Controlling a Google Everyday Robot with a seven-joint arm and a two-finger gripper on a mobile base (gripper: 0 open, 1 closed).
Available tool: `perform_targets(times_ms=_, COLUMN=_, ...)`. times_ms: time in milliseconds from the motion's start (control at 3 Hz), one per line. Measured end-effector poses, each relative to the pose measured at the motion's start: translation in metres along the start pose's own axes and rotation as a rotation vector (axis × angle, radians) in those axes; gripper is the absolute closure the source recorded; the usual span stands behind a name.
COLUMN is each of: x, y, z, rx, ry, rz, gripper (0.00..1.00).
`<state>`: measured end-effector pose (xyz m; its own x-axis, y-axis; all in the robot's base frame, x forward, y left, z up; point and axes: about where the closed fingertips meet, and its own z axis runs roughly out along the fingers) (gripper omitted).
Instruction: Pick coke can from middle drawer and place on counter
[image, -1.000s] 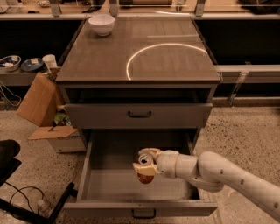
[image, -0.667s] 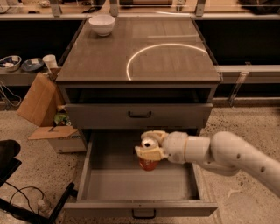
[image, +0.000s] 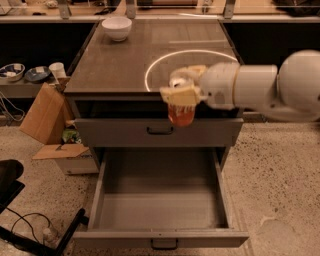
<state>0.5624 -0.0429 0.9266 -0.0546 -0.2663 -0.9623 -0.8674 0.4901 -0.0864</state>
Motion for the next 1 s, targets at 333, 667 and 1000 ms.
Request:
perform_targets(times_ms=333, x=-0.064, y=-0.046, z=-0.004, rx=0.112, ry=0.006, rz=-0.029, gripper=1.00)
perform_targets(times_ms=667, x=-0.099, y=-0.101, z=0.015, rx=0.214, ry=-0.028, rz=-0.043, gripper=1.00)
perform_targets(times_ms=1000, x=-0.105, y=-0.139, z=0.050, rx=0.230, ry=-0.061, rz=-0.023, gripper=1.00)
